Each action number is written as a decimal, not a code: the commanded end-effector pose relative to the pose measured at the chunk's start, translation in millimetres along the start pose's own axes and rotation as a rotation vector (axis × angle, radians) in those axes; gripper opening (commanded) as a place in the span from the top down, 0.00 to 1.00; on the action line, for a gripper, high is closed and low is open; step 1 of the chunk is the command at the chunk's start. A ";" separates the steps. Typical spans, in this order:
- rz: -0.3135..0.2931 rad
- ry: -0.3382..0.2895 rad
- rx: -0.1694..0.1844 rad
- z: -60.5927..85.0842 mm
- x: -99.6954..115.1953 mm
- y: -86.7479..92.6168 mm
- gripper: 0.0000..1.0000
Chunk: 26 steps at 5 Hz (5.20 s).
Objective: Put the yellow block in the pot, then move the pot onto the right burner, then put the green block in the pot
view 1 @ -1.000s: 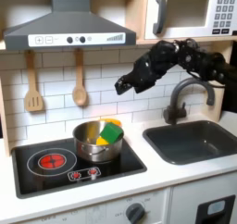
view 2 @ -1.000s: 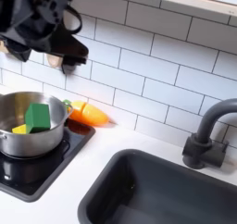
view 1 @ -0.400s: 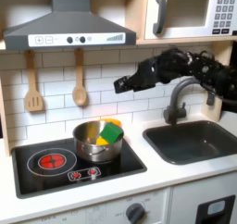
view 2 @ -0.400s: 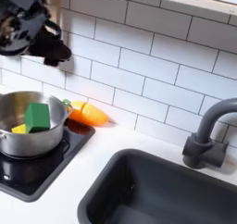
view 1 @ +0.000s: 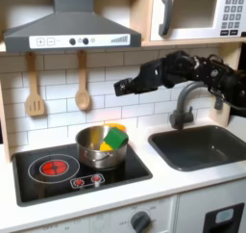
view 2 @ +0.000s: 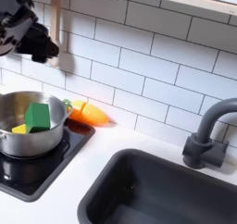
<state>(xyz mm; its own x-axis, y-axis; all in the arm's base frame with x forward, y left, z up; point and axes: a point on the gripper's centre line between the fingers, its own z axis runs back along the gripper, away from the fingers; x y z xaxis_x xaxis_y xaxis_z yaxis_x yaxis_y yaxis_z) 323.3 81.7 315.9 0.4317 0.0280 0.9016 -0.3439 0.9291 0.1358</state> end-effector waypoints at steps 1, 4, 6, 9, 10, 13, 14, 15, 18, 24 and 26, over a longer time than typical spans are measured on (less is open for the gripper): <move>-0.014 -0.048 0.046 7.8 15.5 20.6 0.00; -0.029 -0.059 0.045 10.2 20.5 26.4 0.00; -0.029 -0.059 0.045 10.2 20.5 26.4 0.00; 0.032 -0.421 0.008 21.2 65.1 62.5 0.00; 0.050 -0.460 -0.007 19.4 68.1 66.7 0.00; 0.070 -0.466 0.014 -1.0 76.6 85.1 0.00; 0.069 -0.472 0.005 -9.5 82.1 88.2 0.00; 0.072 -0.475 -0.022 -19.5 85.8 81.2 0.00; 0.046 -0.487 -0.119 -43.2 105.6 37.9 1.00; 0.020 -0.475 -0.106 -40.7 98.0 30.4 1.00; 0.022 -0.447 -0.130 -46.3 87.5 21.6 1.00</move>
<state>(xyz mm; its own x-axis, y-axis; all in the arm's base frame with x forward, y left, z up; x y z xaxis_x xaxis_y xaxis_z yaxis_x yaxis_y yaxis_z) 390.4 119.9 381.1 0.0098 -0.0895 0.9959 -0.2290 0.9693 0.0894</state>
